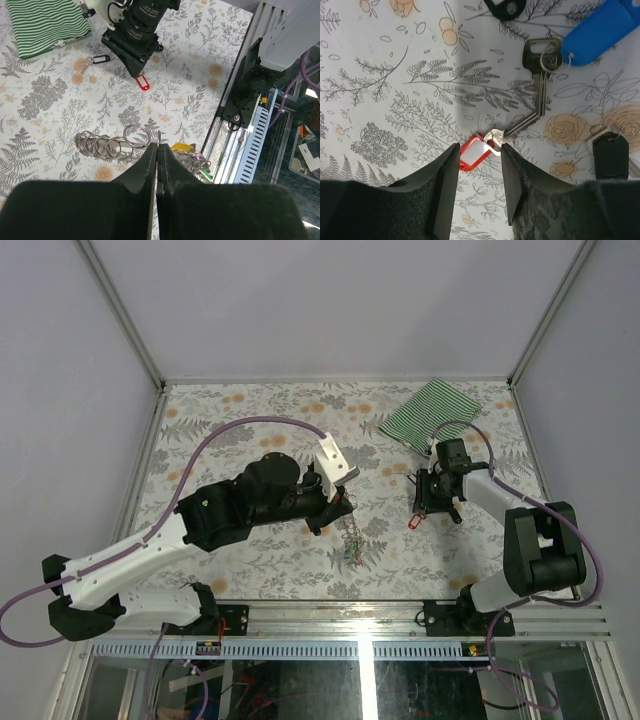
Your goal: Put the keys on the keyring
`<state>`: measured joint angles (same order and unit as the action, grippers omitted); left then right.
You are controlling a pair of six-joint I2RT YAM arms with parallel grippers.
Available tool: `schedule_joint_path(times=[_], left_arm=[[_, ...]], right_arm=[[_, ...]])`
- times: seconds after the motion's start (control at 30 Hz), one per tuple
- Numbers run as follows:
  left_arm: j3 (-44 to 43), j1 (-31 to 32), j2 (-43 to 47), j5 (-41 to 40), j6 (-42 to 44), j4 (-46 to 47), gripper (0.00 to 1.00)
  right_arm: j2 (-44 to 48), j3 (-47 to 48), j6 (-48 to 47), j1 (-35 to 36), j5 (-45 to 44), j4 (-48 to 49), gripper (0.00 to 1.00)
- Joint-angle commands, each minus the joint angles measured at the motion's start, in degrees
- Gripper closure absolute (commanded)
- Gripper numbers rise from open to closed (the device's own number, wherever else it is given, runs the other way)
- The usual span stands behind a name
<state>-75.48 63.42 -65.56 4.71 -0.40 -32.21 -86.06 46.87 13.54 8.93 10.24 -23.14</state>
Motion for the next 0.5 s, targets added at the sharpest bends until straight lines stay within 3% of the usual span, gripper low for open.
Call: schedule_joint_path(times=[0.0,0.27,0.47], left_arm=[[-2.94,0.45,-0.53,0.74,-0.17,2.42,1.00],[-3.80,0.42,-1.56,1.00,0.35,1.73,1.00],[-3.94,0.40,-1.82,1.29,0.38,1.72,1.00]], right_arm=[[-2.02,3.03,-2.00,-0.98,1.19,1.99,0.55],[-4.48,3.31,-2.73,-1.37,2.40,2.31,0.57],[-5.03,3.40,-2.87,-1.38,3.16,2.22,0.66]])
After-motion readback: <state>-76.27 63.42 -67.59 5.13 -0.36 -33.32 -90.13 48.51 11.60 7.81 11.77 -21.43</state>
